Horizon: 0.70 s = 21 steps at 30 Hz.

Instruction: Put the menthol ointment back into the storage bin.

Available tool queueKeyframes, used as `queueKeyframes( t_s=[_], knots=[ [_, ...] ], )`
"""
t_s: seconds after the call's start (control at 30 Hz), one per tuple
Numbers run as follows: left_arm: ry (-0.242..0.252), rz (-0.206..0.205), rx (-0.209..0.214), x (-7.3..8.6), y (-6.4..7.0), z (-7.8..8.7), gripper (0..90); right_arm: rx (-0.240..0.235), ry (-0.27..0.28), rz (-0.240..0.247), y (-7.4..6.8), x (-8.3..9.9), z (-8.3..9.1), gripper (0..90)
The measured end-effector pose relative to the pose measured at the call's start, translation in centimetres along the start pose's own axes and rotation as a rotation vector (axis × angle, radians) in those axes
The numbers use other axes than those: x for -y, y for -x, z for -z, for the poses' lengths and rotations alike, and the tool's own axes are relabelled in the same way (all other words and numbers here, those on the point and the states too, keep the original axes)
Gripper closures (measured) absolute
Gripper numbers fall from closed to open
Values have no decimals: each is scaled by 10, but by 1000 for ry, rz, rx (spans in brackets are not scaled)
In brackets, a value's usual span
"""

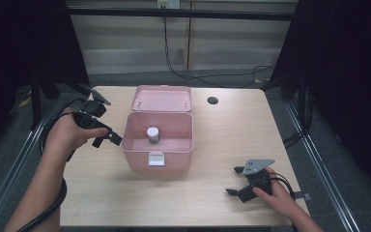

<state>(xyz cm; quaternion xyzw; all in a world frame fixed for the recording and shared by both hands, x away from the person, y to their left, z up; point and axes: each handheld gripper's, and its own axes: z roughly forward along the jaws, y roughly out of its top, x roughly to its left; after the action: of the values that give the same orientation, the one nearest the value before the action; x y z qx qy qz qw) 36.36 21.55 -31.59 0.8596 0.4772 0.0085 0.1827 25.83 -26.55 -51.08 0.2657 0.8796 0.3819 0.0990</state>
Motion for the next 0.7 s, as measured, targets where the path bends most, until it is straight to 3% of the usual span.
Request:
queueKeyframes(
  t_s=[0.4,0.7],
  knots=[
    [10,-36,11,27,-6,-16,225,0,0,-1,0,0,0,119],
    [-1,-39,21,41,-8,-36,223,-1,-2,-3,0,0,0,119]
  ],
)
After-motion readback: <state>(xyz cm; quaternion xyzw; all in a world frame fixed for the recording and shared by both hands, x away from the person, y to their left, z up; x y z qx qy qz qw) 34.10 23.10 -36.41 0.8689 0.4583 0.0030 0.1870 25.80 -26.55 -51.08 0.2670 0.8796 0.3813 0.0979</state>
